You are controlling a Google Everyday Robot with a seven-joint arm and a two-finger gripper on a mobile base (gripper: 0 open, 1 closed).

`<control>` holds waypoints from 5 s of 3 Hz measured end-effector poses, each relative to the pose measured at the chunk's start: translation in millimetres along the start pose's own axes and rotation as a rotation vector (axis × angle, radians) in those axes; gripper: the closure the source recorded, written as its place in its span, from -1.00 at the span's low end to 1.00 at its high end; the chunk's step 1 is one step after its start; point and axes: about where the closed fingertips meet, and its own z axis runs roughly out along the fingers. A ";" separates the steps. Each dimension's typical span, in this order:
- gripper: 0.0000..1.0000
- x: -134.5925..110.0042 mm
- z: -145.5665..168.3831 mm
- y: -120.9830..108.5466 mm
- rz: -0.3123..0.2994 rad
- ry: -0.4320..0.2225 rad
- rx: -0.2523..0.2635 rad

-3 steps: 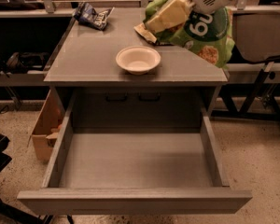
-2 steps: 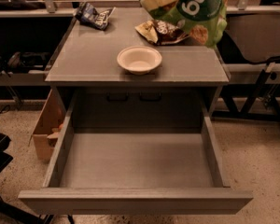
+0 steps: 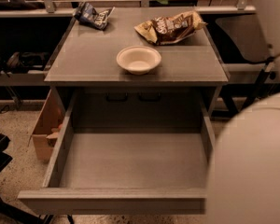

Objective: Pick green rice chip bag from top drawer and place on counter

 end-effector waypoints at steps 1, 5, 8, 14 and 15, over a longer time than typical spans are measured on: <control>1.00 -37.0 61.0 11.6 0.026 -0.050 -0.007; 1.00 56.5 297.8 122.3 0.412 -0.097 -0.335; 1.00 123.3 343.7 181.7 0.579 0.038 -0.468; -1.00 76.5 293.6 179.4 0.471 -0.015 -0.543; -1.00 54.3 252.0 163.1 0.404 -0.002 -0.532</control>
Offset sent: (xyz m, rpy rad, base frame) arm 0.1460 0.1765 -0.0472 0.3146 0.1158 0.1769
